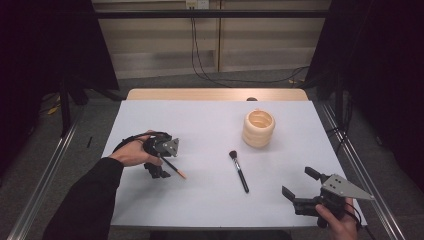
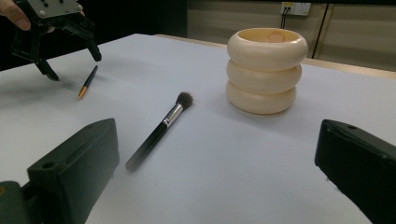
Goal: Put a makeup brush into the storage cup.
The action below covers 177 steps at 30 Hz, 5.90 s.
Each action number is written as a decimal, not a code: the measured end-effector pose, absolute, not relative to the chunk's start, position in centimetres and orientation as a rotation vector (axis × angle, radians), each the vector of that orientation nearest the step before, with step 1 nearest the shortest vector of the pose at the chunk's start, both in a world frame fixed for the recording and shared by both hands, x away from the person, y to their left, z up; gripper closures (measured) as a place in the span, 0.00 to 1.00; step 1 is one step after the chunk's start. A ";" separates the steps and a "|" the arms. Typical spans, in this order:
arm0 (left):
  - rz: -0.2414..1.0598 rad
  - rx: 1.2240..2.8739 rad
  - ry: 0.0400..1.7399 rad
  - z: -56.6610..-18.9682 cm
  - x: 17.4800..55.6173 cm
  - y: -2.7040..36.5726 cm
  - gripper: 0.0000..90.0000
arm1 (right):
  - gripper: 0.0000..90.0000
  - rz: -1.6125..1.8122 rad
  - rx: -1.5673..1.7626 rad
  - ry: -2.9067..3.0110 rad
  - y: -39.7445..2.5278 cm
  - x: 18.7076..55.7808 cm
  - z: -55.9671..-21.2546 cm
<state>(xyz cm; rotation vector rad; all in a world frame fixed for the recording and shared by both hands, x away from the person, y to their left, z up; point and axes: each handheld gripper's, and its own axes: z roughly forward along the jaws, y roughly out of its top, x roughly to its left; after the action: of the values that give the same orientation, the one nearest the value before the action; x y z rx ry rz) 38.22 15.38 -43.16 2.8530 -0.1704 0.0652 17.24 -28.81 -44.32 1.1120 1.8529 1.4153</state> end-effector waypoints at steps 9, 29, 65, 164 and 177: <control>0.047 2.864 -0.134 -43.8 38.0 14.6 0.14 | 0.00 1.415 1.115 1.850 -28.8 17.2 -44.3; 0.103 2.917 -0.066 -44.1 38.4 13.8 0.51 | 0.00 1.416 1.113 1.851 -28.8 17.3 -44.3; -0.135 2.985 0.177 -44.4 39.2 12.8 0.88 | 0.00 1.417 1.110 1.864 -28.7 17.4 -44.4; 0.274 1.939 0.655 -39.2 34.9 18.3 0.93 | 0.00 1.412 1.122 1.857 -28.7 17.4 -44.4; 0.302 1.808 0.636 -38.4 33.2 18.7 0.93 | 0.00 1.413 1.137 1.835 -28.7 17.4 -44.4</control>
<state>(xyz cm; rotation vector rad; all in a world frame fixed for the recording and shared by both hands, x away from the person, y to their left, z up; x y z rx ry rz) 33.17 18.71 -38.38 1.8075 0.6358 0.3019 17.40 -28.71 -44.38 1.1373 1.8353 1.4125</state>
